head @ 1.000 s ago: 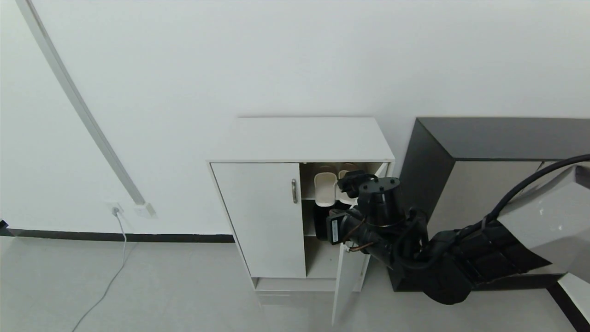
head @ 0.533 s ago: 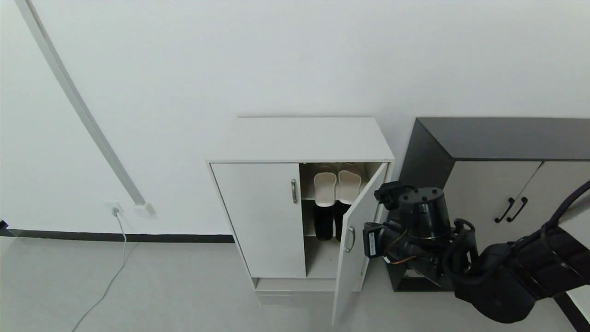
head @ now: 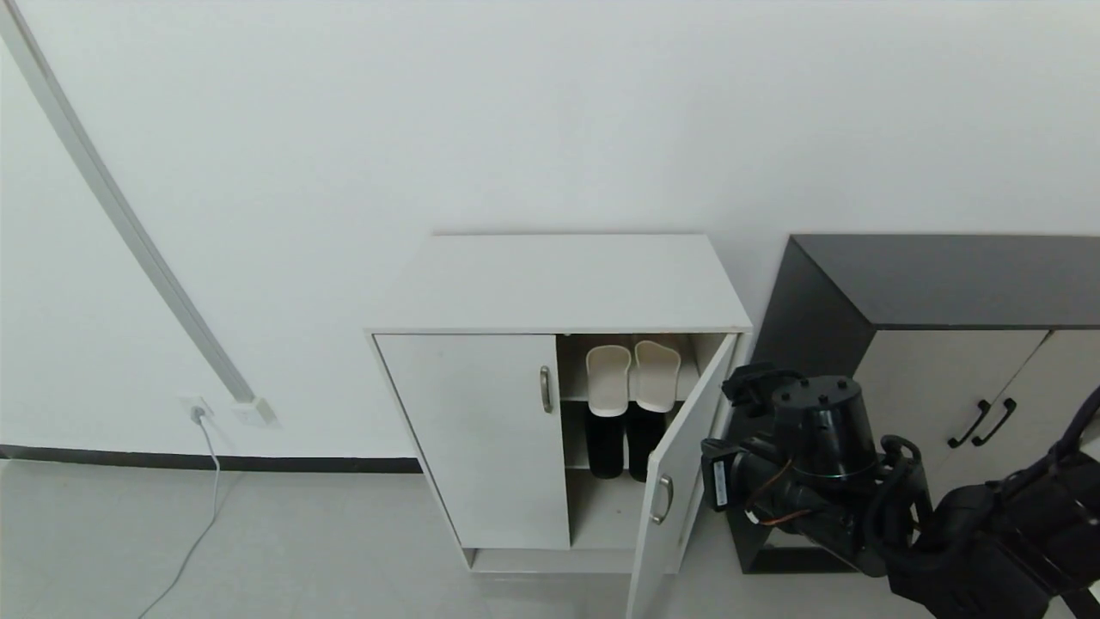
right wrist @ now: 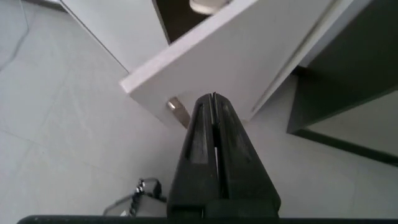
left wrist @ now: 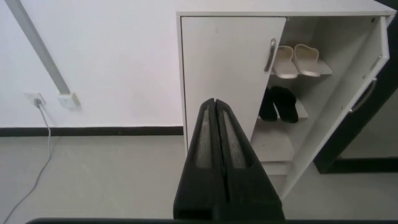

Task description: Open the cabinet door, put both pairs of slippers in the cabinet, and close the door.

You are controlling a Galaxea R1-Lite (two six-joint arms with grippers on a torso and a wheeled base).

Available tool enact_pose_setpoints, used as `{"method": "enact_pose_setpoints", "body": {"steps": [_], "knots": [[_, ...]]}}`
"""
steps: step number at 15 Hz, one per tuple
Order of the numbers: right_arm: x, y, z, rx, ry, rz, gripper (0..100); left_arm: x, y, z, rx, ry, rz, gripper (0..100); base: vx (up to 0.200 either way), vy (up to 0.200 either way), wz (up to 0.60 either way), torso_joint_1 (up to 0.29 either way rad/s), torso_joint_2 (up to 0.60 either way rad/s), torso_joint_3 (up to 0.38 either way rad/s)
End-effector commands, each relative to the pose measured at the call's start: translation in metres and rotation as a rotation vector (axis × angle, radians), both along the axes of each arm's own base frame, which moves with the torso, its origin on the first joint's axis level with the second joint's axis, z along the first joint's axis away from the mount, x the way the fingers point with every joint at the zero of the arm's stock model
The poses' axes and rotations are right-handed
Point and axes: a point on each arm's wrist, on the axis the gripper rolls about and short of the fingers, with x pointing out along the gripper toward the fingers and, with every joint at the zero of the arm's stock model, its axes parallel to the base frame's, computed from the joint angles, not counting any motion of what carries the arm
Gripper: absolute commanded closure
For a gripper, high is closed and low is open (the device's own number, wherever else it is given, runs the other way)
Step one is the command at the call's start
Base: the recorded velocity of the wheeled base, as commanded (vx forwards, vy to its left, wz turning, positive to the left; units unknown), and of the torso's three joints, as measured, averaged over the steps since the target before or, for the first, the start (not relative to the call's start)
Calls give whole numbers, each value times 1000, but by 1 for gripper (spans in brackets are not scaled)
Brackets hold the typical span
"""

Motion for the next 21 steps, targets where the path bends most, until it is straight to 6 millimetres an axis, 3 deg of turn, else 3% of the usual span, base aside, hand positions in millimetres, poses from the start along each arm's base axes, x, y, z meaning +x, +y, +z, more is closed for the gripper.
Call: {"method": "enact_pose_setpoints", "body": {"steps": [1, 9, 21], "knots": [[-2, -2, -5, -12, 18, 1, 100, 0, 0, 0, 0, 1, 0, 100, 0, 0, 0, 0, 0, 0], [40, 25, -31, -2, 5, -7, 100, 0, 0, 0, -2, -2, 0, 100, 0, 0, 0, 0, 0, 0], [80, 50, -40, 53, -66, -18, 100, 0, 0, 0, -2, 0, 0, 100, 0, 0, 0, 0, 0, 0]]}}
